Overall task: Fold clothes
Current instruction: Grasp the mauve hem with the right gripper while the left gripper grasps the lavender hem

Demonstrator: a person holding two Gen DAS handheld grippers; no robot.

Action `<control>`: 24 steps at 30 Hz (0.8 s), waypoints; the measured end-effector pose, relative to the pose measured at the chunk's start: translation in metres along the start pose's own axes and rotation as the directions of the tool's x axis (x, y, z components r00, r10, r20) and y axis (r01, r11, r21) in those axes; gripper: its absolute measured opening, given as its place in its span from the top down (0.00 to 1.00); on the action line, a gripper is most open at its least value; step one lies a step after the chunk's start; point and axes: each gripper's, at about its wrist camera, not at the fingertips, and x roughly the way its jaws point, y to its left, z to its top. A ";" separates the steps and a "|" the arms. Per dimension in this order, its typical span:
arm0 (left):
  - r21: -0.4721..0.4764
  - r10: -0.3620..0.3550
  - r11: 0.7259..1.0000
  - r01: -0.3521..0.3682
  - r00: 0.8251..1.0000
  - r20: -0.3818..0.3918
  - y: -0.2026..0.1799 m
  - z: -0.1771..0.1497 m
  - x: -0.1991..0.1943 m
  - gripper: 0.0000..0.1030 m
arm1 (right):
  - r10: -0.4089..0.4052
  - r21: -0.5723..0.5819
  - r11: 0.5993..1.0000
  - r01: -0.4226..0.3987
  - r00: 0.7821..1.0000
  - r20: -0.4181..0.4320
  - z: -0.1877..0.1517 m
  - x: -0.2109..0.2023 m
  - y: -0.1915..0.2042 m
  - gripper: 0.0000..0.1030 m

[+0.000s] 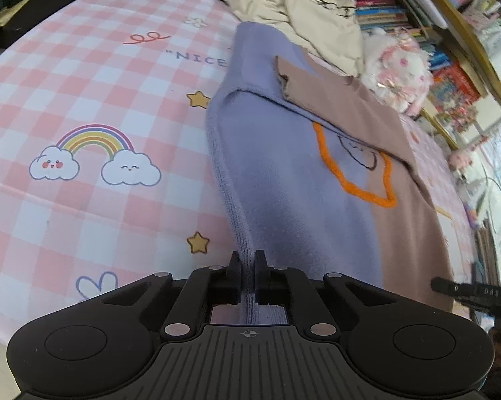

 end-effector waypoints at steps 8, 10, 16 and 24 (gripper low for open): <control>-0.035 -0.103 0.994 0.101 0.994 -0.038 0.012 -0.007 -0.024 0.95 | 0.026 0.065 0.998 -0.025 0.999 -0.021 -0.016 -0.027 -0.008 0.89; -0.039 -0.122 0.992 0.120 0.991 -0.053 0.015 -0.012 -0.029 0.95 | 0.030 0.077 0.997 -0.028 0.999 -0.034 -0.023 -0.032 -0.009 0.89; -0.059 -0.146 0.989 0.139 0.980 -0.133 0.020 -0.036 -0.026 0.96 | 0.027 0.119 0.993 -0.016 0.995 -0.096 -0.047 -0.042 -0.014 0.89; -0.112 -0.255 0.962 0.250 0.967 -0.027 0.021 -0.009 -0.041 0.96 | 0.148 0.210 0.967 -0.143 0.989 -0.008 -0.034 -0.061 -0.016 0.89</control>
